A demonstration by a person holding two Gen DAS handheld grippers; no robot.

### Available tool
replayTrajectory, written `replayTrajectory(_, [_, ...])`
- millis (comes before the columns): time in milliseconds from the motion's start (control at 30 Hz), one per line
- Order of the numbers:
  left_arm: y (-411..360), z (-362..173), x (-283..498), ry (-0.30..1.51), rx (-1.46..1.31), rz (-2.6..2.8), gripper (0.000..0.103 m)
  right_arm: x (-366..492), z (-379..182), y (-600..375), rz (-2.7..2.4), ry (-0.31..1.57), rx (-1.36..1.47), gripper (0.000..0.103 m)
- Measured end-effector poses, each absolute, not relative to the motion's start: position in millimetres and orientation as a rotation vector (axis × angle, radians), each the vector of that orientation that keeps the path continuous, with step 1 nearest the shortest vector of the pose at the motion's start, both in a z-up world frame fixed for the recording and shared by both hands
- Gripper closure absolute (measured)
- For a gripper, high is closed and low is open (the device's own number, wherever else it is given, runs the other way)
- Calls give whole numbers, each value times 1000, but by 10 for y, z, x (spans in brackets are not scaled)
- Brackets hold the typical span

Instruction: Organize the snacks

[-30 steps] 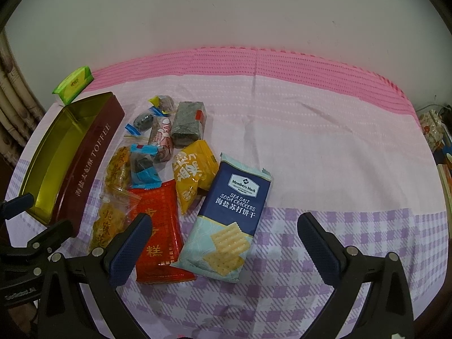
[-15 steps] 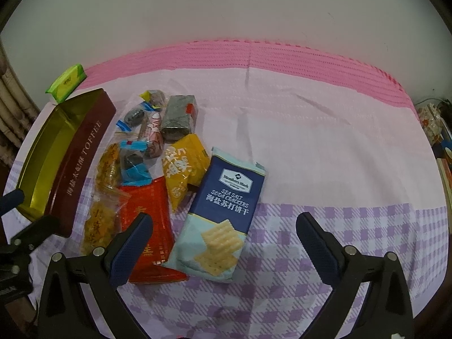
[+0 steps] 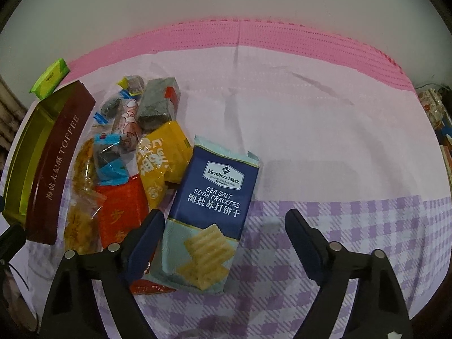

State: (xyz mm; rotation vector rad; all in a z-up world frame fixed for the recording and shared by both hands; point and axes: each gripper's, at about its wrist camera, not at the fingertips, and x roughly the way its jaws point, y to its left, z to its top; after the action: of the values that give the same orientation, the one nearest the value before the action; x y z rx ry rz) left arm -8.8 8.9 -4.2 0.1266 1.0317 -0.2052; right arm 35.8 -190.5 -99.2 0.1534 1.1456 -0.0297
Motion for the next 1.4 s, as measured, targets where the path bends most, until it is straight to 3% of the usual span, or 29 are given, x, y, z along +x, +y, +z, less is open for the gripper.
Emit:
replayTrajectory(333, [29,-58,-118,1042,150,-243,12,382,-1105,-1907,-20,1166,128,40])
replayTrajectory(500, [-82,-73,-156,1049,184,-282,12,340,-1093,-1949,-16,1166,99,54])
replayTrajectory(767, [-285,-161,-167,1088,216,-335,15,214,-1104,-2140,-45,1170,115,56])
replayTrajectory(1000, [-339,-313,-28,1174,182,-325,38,181,-1124,-2363,-87,1166,161,56])
replayTrajectory(1133, [-370,-377,22,1201,174,-314,43,162,-1135,-2419,-95,1158,177,56])
replayTrajectory(1400, [-452,-506,121,1245,167,-303,43,153,-1129,-2427,-91,1154,180,55])
